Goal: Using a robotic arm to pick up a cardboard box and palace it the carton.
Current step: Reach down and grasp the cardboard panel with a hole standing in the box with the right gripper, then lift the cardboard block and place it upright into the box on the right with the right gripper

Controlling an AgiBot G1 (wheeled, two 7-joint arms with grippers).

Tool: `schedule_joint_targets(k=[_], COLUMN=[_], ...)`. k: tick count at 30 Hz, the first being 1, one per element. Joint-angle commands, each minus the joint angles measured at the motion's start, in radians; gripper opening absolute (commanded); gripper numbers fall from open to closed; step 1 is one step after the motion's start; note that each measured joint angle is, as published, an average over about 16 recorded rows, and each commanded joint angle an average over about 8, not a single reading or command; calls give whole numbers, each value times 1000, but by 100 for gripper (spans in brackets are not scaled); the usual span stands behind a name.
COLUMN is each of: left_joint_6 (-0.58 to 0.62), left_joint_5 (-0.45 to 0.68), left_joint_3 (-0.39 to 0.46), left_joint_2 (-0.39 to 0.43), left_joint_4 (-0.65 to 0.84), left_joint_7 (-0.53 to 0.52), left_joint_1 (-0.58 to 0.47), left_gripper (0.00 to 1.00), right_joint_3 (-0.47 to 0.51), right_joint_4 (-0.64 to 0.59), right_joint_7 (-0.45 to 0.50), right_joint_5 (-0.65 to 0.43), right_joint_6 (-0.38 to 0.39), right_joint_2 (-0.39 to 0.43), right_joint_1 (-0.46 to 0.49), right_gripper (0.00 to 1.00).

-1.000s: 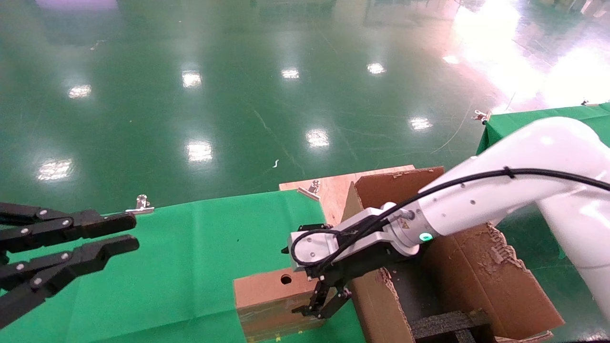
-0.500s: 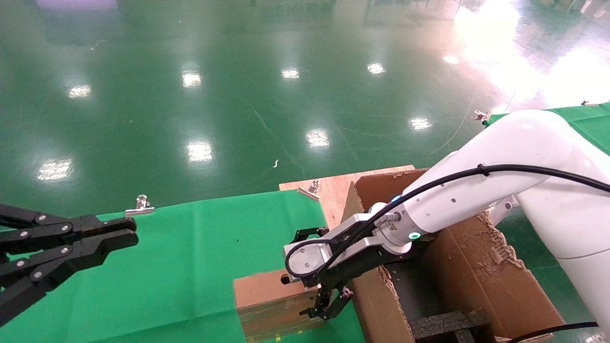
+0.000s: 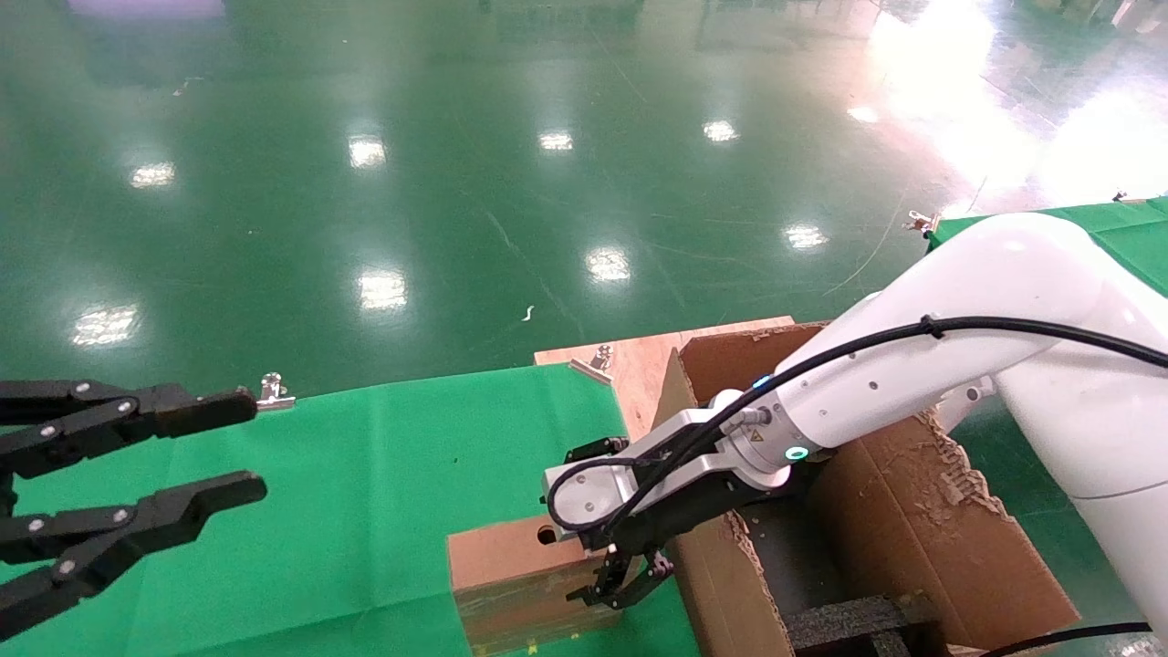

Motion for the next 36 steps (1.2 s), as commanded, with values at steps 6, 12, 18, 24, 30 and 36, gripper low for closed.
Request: schedule_joint_targets(k=[6, 12, 18, 24, 30, 36], left_joint_6=[0, 0, 0, 0, 0, 0], left_joint_5=[0, 0, 0, -1, -1, -1], left_joint_3=[0, 0, 0, 0, 0, 0], left_joint_2=[0, 0, 0, 0, 0, 0], left_joint_4=[0, 0, 0, 0, 0, 0], left_joint_7=[0, 0, 0, 0, 0, 0], left_joint_1=[0, 0, 0, 0, 0, 0], left_gripper=[100, 100, 100, 100, 100, 100], right_joint_3=[2, 3, 5, 24, 59, 60], right_joint_4=[-1, -1, -4, -28, -92, -183], right_joint_7=[1, 2, 5, 19, 19, -8], right_joint_5=[3, 5, 7, 40, 119, 210], right_joint_6=[0, 1, 3, -2, -28, -46], right_joint_2=[1, 2, 3, 15, 47, 88], right_joint_1=[-2, -3, -3, 20, 105, 238], right_gripper=[0, 0, 0, 0, 0, 0])
